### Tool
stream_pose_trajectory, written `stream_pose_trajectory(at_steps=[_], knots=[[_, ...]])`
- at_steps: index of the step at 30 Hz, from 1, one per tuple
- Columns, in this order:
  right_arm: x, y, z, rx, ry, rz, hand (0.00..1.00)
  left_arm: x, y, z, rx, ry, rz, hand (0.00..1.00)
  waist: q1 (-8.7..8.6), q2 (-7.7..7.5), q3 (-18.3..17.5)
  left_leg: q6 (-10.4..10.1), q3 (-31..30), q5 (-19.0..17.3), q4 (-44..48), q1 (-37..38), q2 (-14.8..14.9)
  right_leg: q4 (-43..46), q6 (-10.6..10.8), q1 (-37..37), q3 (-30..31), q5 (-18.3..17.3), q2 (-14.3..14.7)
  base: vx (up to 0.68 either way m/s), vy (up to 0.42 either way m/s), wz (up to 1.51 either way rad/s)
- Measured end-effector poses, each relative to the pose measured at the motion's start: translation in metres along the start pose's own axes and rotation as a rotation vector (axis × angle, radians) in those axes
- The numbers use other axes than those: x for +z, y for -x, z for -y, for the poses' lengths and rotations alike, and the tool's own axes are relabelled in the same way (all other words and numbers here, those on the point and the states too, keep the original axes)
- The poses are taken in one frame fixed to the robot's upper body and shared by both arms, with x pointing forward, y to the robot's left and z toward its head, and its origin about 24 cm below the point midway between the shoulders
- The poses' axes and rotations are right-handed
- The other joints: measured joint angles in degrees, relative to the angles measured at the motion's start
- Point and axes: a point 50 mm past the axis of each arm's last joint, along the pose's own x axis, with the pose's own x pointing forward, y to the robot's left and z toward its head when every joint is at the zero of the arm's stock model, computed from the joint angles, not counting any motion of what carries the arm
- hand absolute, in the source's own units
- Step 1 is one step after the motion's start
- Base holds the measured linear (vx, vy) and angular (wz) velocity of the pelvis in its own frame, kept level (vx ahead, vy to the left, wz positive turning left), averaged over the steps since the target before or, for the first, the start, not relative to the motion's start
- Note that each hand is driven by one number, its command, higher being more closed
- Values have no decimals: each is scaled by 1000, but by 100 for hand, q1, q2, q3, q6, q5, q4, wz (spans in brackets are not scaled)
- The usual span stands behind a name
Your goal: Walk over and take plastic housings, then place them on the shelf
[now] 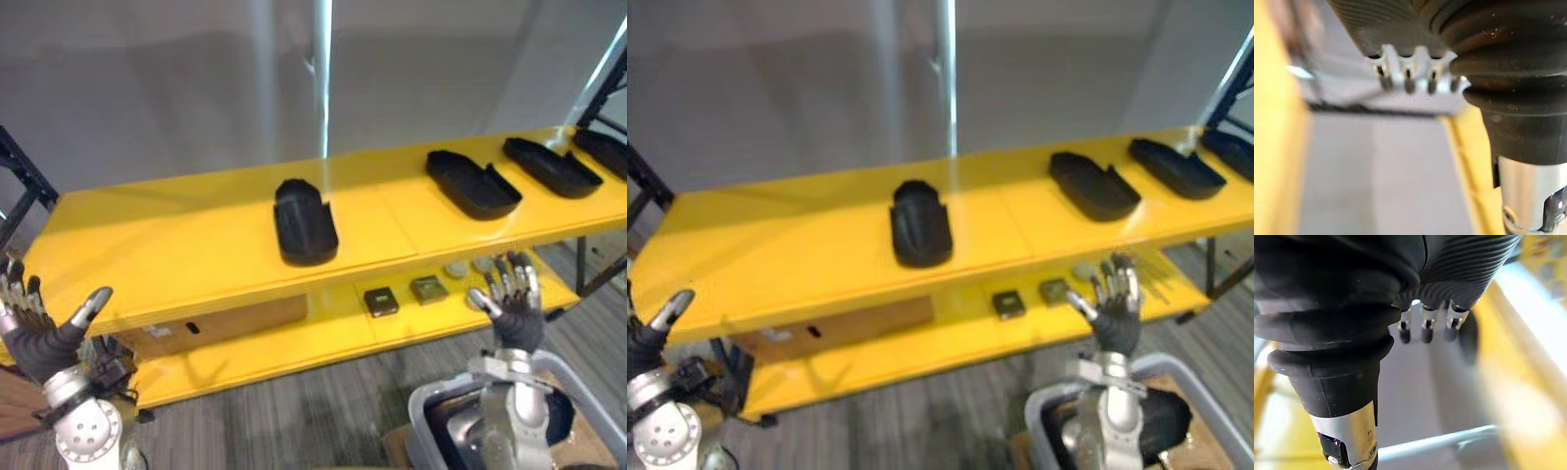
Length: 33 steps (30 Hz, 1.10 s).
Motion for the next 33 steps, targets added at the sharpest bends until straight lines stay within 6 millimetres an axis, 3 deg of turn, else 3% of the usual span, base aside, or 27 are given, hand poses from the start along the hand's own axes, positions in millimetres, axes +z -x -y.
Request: stream_pose_trajectory(at_steps=[3,5,8,9,13,17,21,22,25,30,33], knots=[[-7,7,5,-24,-44,-34,0,-30,14,-16,148,-62,-145,0,10,-25,71,38,-57,-84,2,-107,-15,-1,8,8,-203,-41,-51,-8,13,39],[-3,6,13,-30,-94,-14,0,-76,32,-35,253,-203,-365,0,-103,0,84,76,559,-76,24,-243,157,104,86,21,-605,-110,-175,45,20,90],[-1,-5,16,12,-110,4,0,-115,63,-64,417,-300,-601,0,-67,-19,91,-15,609,142,-1,-277,140,281,164,20,-793,-240,-288,82,74,51],[1,-11,11,44,-116,22,0,-118,73,-76,486,-294,-650,0,18,-66,98,-17,605,156,7,-274,113,290,169,20,-793,-252,-309,84,69,14],[12,-34,-5,139,-130,88,0,-120,81,-90,531,-291,-671,0,163,-116,74,2,554,175,-20,-266,33,290,166,72,-795,-257,-355,71,48,17],[20,-48,-22,266,-119,108,0,-135,91,-94,453,-283,-777,0,180,-102,60,29,464,233,-203,-79,-31,290,154,220,-790,-268,-408,32,52,12],[7,-50,-39,360,-86,-1,0,-159,118,-92,284,-293,-1006,0,185,-160,7,18,473,280,-290,-66,-39,289,178,198,-788,-285,-399,-8,2,-1],[2,-50,-42,371,-76,-32,100,-162,124,-91,254,-285,-1048,0,184,-194,-13,5,476,312,-341,-64,-47,289,217,181,-788,-314,-404,-32,-13,0],[-13,-50,-44,374,-32,-110,100,-170,139,-90,171,-261,-1149,0,196,-228,-37,-14,498,399,-486,12,-37,289,240,170,-768,-345,-394,-24,-13,-4],[-17,-48,-49,397,-8,-134,100,-177,164,-91,96,-255,-1293,0,183,-58,-130,-24,520,406,-516,17,-19,289,242,165,-747,-349,-357,-24,-7,-2],[-26,-43,-59,460,-6,-193,100,-179,171,-91,75,-264,-1336,0,180,-32,-146,-44,519,418,-521,16,9,285,233,165,-748,-355,-328,0,0,0]])
